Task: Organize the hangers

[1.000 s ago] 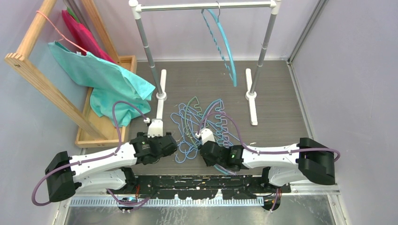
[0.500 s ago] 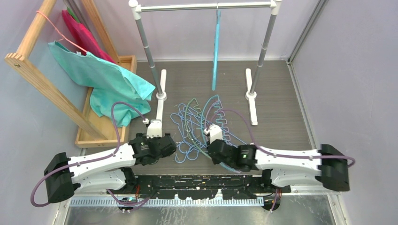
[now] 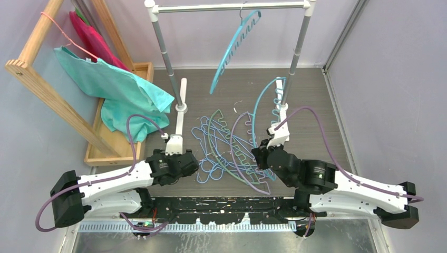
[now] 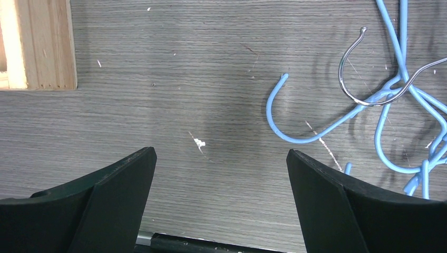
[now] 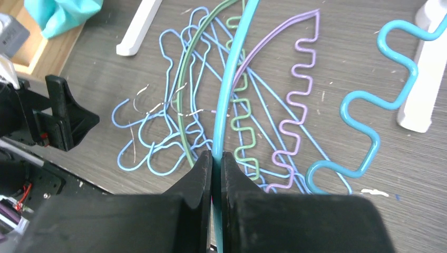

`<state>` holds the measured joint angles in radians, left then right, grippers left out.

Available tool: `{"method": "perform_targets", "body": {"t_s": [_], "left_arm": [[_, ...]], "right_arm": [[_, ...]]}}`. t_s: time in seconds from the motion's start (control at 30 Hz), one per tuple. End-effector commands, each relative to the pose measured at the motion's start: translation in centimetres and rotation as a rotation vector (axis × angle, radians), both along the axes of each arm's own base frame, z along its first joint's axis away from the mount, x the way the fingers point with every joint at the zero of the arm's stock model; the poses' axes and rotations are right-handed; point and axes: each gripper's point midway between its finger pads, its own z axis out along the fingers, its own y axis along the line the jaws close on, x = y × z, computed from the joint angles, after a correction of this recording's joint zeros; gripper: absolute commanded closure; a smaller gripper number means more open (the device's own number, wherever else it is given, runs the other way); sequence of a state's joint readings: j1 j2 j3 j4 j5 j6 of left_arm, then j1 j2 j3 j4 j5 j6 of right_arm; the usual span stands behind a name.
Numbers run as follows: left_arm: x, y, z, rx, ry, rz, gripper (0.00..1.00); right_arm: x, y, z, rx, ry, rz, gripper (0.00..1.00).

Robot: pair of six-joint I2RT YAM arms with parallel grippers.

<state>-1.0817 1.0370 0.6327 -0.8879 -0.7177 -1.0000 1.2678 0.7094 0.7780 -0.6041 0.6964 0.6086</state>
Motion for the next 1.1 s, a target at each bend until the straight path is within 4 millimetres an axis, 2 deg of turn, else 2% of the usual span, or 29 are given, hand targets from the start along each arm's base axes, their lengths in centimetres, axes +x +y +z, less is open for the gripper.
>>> {"method": "perform_targets", "body": {"t_s": [0.0,0.07,0.27,0.37,0.47,0.53,0.77,0.93,1.07], "left_arm": [[0.9,-0.9,1.6,-0.017,-0.045,-0.008,0.02],[1.1,-1.1,1.8,-0.018,-0.049,-0.017,0.02],[1.7,-1.9,2.9,-0.011,-0.067,-0.043,0.02],[2.0,-2.2,3.4,-0.003,-0.073,-0.052,0.02],[2.2,-2.4,3.7,0.002,-0.076,-0.06,0.02],[2.3,-2.4,3.8,-0.001,-0.081,-0.062,0.02],[2.1,-2.1,3.8,-0.014,-0.09,-0.064,0.02],[2.0,-1.7,4.1,-0.029,-0.108,-0.061,0.02],[2.0,-1.5,4.2,-0.039,-0.114,-0.061,0.02]], "right_arm": [[0.9,-2.8,5.0,0.12,-0.079,-0.121,0.99],[0.7,-3.0,7.1,0.185,-0.105,-0.104,0.99],[0.8,-3.2,16.2,0.365,-0.247,-0.066,0.99],[1.1,-3.1,19.4,0.371,-0.299,-0.064,0.99],[1.5,-2.5,21.5,0.375,-0.333,-0.067,0.99],[1.9,-2.1,22.3,0.364,-0.352,-0.074,0.99],[3.0,0.8,23.0,0.295,-0.381,-0.065,0.99],[3.6,1.7,23.8,0.312,-0.391,-0.049,0.99],[4.9,1.6,23.8,0.331,-0.386,-0.058,0.99]]}}
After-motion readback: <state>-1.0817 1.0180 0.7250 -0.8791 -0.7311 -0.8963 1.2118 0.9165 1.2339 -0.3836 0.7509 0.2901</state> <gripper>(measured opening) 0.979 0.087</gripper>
